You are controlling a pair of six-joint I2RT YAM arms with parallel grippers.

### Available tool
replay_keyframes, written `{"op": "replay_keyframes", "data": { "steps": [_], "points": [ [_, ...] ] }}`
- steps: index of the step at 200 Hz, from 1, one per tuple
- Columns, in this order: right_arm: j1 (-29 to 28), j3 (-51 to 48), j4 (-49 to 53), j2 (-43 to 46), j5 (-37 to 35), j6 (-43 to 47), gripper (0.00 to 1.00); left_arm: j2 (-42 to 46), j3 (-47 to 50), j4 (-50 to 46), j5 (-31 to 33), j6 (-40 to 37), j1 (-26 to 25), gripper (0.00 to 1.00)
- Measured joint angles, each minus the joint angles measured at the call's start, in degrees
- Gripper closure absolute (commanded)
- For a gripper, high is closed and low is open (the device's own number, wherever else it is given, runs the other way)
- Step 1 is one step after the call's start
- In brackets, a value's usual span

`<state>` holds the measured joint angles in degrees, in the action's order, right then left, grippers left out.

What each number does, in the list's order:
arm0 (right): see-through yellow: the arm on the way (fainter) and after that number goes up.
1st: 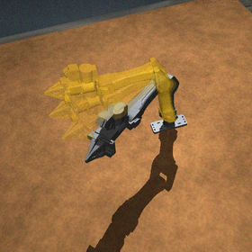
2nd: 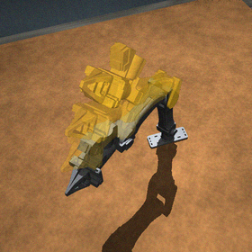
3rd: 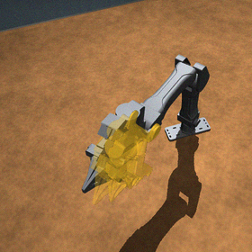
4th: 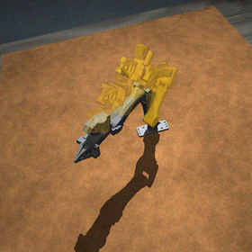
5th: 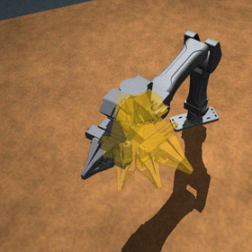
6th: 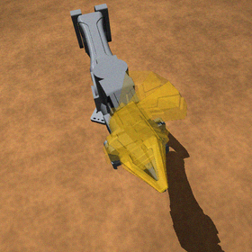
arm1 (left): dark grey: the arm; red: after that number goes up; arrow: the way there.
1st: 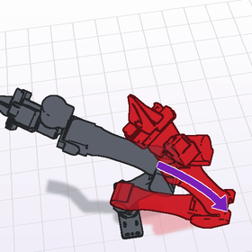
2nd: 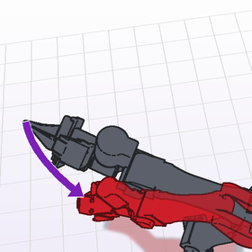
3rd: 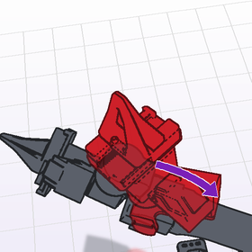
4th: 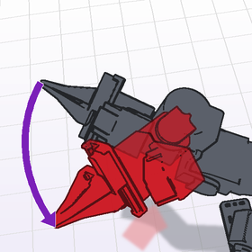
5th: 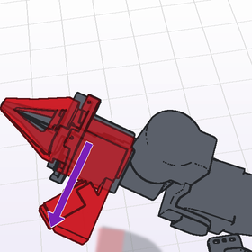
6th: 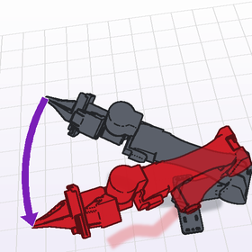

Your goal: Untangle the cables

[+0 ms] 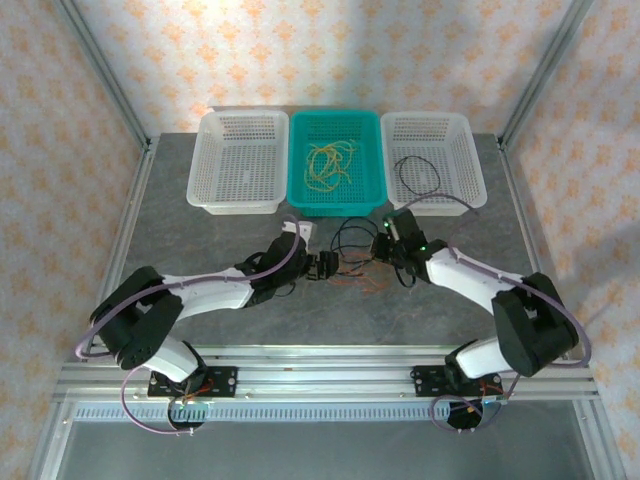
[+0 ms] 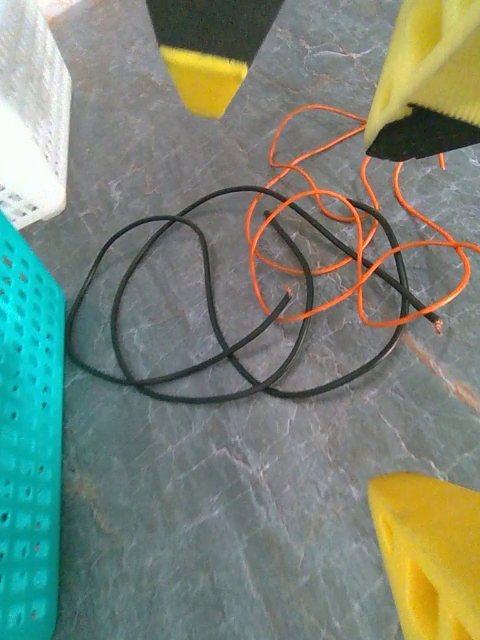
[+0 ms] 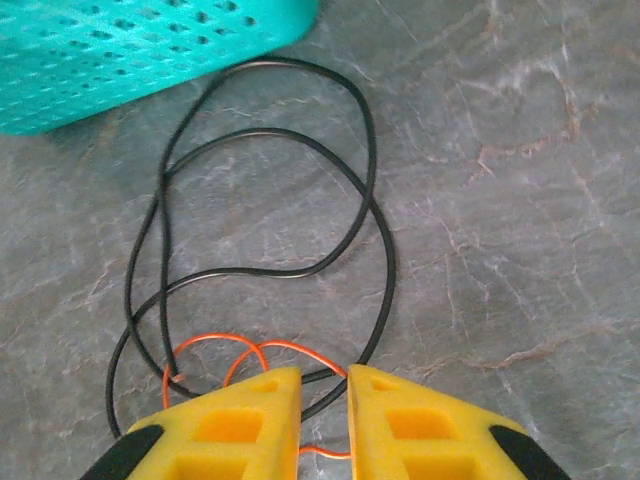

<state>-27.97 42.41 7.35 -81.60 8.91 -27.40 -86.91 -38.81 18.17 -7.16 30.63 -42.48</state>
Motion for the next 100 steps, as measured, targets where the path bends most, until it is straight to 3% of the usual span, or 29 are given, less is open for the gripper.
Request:
{"op": "replay_keyframes", "data": {
  "steps": [100],
  "points": [
    [0.00,0.35,-3.39,-8.81,-4.48,-7.54,0.78,-3.56,-1.55,4.55,0.39,1.44,-2.91,0.17]
  ]
}}
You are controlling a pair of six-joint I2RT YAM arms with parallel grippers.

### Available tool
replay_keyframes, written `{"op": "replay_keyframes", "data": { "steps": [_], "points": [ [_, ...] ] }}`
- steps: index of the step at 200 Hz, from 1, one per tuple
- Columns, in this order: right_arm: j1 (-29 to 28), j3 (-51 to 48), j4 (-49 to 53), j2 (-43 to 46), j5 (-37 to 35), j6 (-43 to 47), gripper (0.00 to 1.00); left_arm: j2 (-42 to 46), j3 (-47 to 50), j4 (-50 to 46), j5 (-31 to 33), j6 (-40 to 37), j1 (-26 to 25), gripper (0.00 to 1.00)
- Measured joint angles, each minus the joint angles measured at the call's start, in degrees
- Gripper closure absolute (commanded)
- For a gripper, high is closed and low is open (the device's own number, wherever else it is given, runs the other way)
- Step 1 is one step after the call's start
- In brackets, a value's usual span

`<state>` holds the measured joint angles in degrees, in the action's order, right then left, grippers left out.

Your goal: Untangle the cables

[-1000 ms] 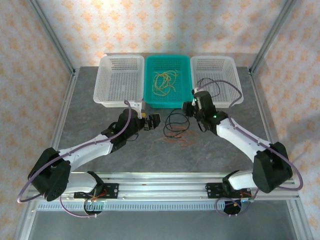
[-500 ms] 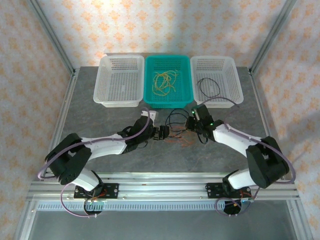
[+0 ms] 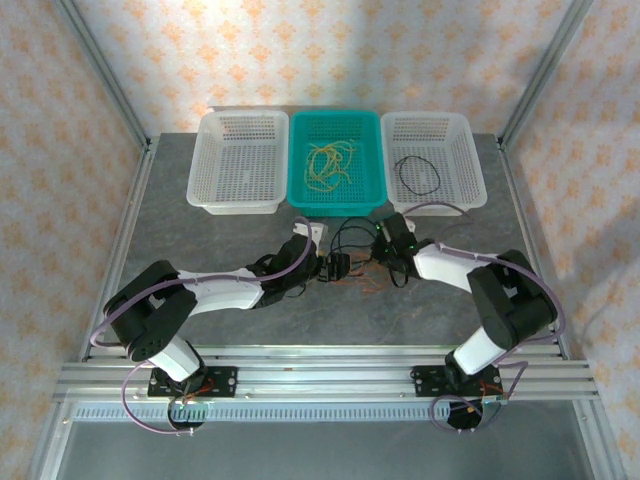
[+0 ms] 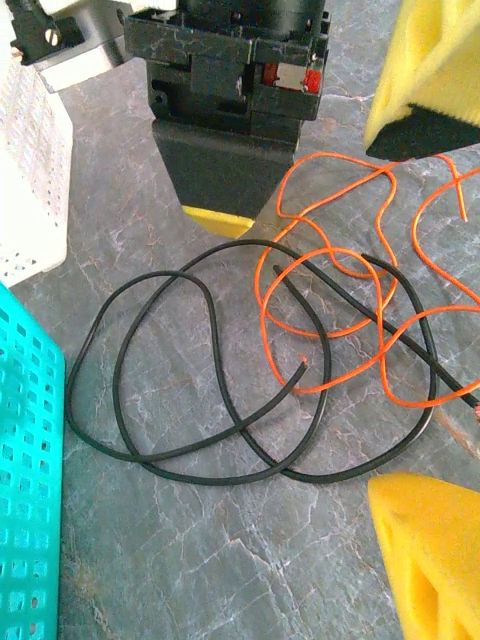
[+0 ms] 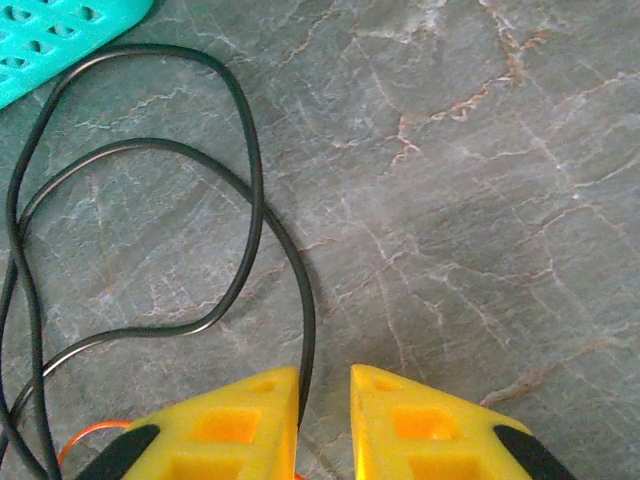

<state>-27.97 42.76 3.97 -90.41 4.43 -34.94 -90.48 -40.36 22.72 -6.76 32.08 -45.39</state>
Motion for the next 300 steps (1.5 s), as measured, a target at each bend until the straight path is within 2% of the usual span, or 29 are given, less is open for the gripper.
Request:
{"op": "replay_keyframes", "data": {
  "steps": [129,202,300],
  "points": [
    [-0.02,0.52,-3.08,-1.29,1.40,0.04,0.71,0.00,0.00,0.11,1.27,-0.02,0.00,0.17],
    [-0.02,4.17,-1.18,-5.46,1.51,0.90,0.76,0.00,0.00,0.28,1.51,0.00,0.00,0.17],
    [-0.76,3.23,0.28,-3.04,-0.83,1.40,0.73,0.00,-0.02,0.28,1.75,0.00,0.00,0.17]
  ]
}}
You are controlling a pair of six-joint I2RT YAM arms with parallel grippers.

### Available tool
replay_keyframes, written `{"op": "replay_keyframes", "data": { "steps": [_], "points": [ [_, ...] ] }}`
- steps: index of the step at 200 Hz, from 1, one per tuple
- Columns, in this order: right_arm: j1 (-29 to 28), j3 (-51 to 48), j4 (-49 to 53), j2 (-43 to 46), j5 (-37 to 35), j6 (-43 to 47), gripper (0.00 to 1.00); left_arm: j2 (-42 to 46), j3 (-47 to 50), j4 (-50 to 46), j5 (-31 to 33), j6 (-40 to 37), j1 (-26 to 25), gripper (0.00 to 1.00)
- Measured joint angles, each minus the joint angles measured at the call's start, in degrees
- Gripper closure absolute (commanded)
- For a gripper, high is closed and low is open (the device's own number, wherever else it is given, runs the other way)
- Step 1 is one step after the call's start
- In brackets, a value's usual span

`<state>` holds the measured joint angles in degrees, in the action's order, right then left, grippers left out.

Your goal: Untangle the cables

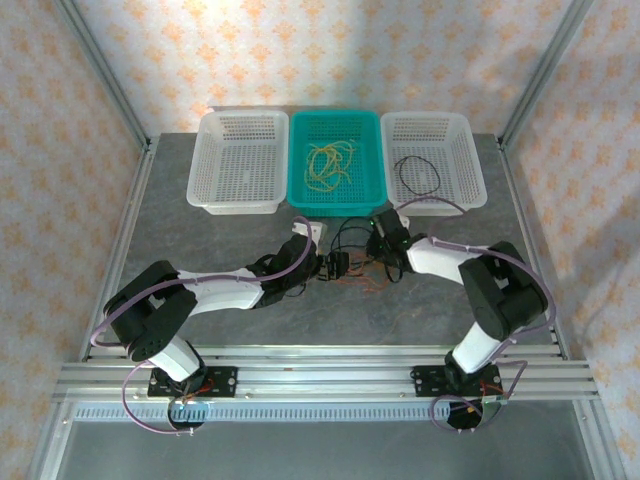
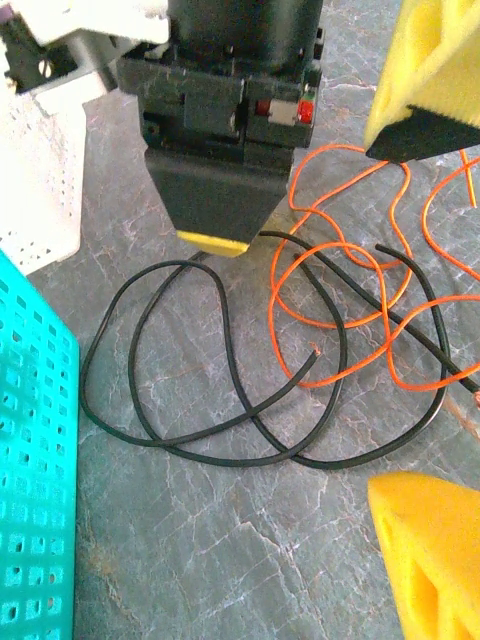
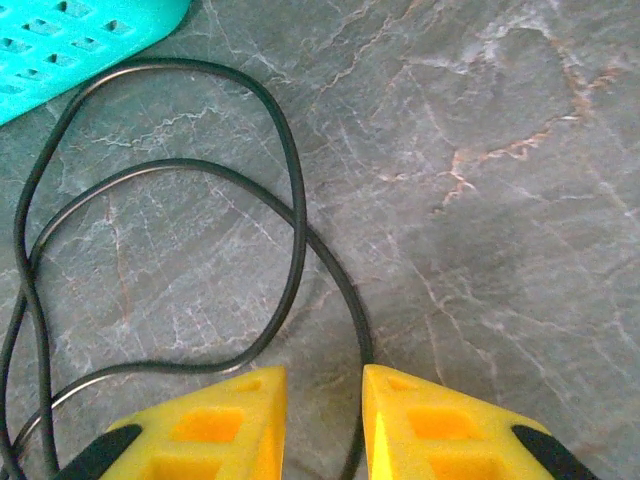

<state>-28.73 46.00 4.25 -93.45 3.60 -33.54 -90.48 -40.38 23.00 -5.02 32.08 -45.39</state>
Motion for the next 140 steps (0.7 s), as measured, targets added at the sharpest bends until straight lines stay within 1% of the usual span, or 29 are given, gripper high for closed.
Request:
{"op": "replay_keyframes", "data": {
  "steps": [23,38,80,140],
  "points": [
    [0.00,-2.64,-0.44,4.20,-0.37,-0.09,0.73,0.00,-0.09,0.02,0.15,0.00,0.00,0.18],
    [0.00,-2.78,-0.70,5.09,-0.87,-0.07,0.73,0.00,-0.09,0.04,0.20,0.07,0.02,0.18],
    [0.00,-2.78,-0.79,4.57,-1.05,-0.07,0.71,0.00,-0.09,0.94,0.15,0.68,0.39,0.18],
    [0.00,-2.75,-1.20,0.68,-0.07,0.17,0.70,0.00,-0.09,0.92,0.20,0.90,0.52,0.18]
  ]
}}
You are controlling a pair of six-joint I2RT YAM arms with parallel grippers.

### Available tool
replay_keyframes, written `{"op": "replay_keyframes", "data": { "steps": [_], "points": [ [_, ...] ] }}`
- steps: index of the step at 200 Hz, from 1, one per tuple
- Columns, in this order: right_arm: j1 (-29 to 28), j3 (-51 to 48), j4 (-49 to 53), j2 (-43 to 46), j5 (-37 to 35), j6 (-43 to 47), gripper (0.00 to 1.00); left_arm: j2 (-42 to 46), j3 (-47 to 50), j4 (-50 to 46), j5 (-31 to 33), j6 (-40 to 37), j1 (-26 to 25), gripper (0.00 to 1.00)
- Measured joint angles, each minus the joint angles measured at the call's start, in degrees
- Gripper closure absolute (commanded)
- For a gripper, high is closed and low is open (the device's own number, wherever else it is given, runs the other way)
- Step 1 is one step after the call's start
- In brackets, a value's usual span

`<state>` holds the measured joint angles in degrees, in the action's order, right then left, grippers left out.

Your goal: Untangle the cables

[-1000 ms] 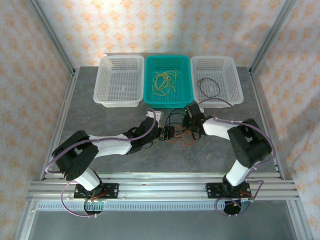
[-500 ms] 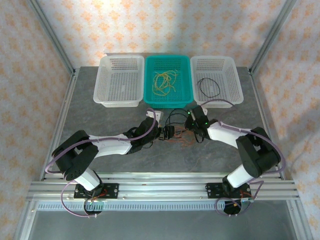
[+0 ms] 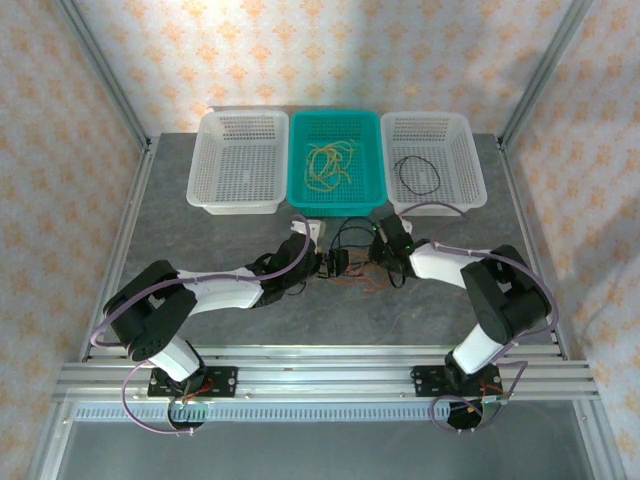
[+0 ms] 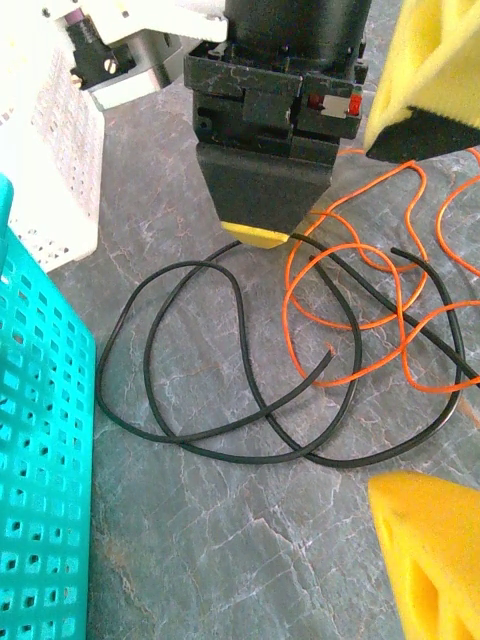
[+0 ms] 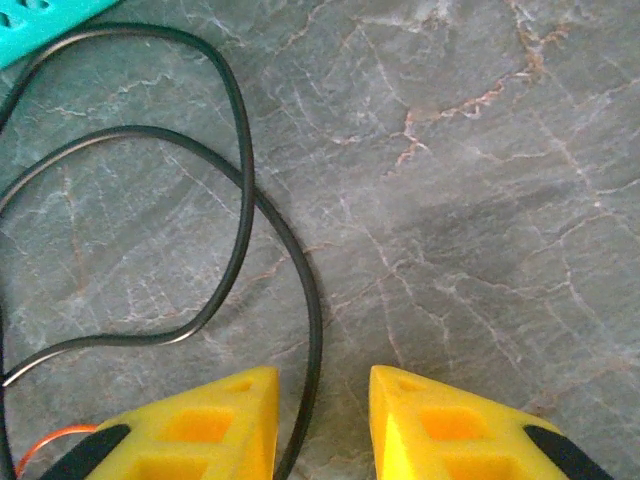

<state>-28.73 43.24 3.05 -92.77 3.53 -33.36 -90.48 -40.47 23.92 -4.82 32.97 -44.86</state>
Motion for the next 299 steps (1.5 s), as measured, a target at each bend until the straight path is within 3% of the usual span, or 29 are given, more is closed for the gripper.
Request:
{"op": "replay_keyframes", "data": {
  "steps": [46,106,134,195,299],
  "points": [
    [0.00,0.76,0.79,-0.61,-0.26,0.37,0.75,0.00,0.00,0.00,0.00,0.02,0.02,0.18],
    [-0.39,3.61,5.86,-2.08,-3.13,1.57,0.98,0.00,0.02,0.00,0.37,0.02,0.02,0.18],
    [-0.50,2.03,4.07,-0.87,-3.65,1.01,1.00,0.00,0.02,0.00,0.83,0.02,0.02,0.18],
    [-0.48,-6.32,-2.27,14.53,-6.43,2.40,1.00,0.00,0.00,0.07,0.79,0.02,0.98,0.18],
    [-0.48,-10.75,-3.28,37.68,-3.08,21.03,1.00,-0.96,-3.96,0.63,-2.73,-2.71,3.28,0.18]
  ]
}}
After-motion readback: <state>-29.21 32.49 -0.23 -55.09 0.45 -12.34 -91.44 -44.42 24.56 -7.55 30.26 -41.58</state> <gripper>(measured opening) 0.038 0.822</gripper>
